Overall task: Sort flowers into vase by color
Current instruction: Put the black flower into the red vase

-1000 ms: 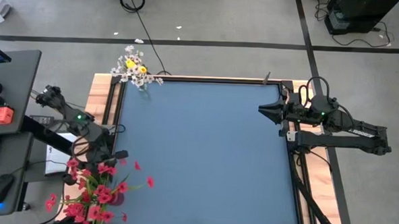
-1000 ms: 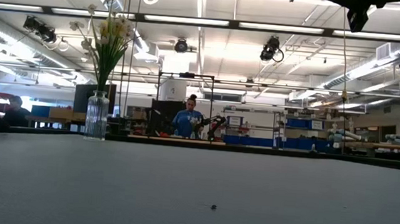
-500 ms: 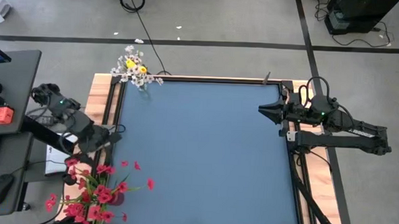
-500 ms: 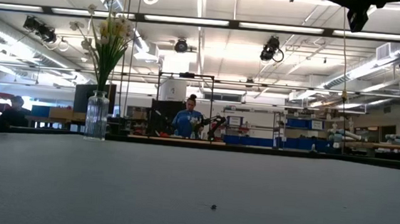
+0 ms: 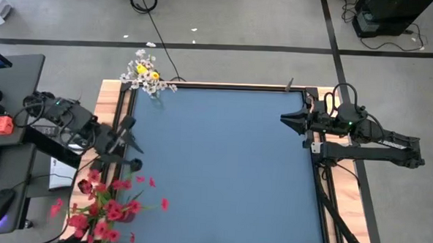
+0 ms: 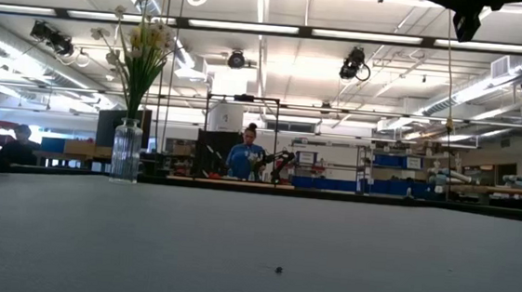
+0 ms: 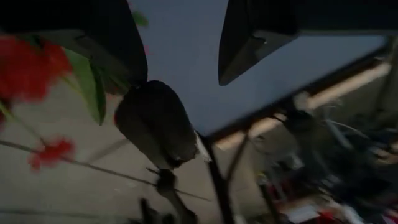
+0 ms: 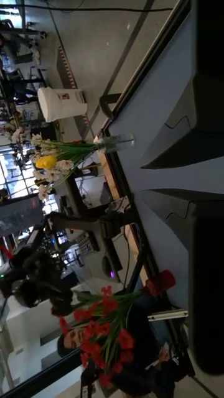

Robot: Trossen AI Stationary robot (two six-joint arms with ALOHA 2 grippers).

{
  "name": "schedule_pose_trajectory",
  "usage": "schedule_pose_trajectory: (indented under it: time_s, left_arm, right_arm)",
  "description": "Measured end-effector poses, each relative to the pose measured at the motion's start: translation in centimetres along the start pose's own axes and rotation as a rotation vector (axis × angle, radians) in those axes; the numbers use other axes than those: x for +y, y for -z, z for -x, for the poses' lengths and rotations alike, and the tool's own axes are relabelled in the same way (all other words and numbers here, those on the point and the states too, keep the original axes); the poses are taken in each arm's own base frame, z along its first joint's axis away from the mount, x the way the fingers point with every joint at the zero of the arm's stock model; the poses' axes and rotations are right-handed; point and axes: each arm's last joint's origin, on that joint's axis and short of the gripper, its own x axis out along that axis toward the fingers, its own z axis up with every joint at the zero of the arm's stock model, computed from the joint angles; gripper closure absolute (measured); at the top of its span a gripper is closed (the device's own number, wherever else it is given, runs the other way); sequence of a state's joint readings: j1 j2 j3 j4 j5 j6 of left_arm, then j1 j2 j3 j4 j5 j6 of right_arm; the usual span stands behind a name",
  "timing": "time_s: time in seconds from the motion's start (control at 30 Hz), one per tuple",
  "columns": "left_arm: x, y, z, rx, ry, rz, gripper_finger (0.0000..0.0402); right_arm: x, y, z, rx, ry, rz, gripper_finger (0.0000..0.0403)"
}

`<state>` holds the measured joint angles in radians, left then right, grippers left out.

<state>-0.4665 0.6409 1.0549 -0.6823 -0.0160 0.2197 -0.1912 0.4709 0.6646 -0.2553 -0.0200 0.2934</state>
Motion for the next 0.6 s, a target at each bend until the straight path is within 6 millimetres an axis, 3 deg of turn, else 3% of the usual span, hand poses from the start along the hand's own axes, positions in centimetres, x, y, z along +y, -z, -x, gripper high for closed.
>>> schedule_pose_trajectory:
  time_s: [0.27,0.5,0.6]
  left_arm:
    - [4.1,-1.9,-3.3,-0.105,-0.263,0.024,0.0203]
    - [8.5,-0.5,-5.1,-0.067,-0.329,0.115,0.0203]
    - [9.8,0.9,-5.7,-0.072,-0.364,0.157,0.0203]
  right_arm:
    - [0.0,0.0,0.0,0.0,0.0,0.0,0.033]
    - [0.0,0.0,0.0,0.0,0.0,0.0,0.033]
    - [0.0,0.0,0.0,0.0,0.0,0.0,0.033]
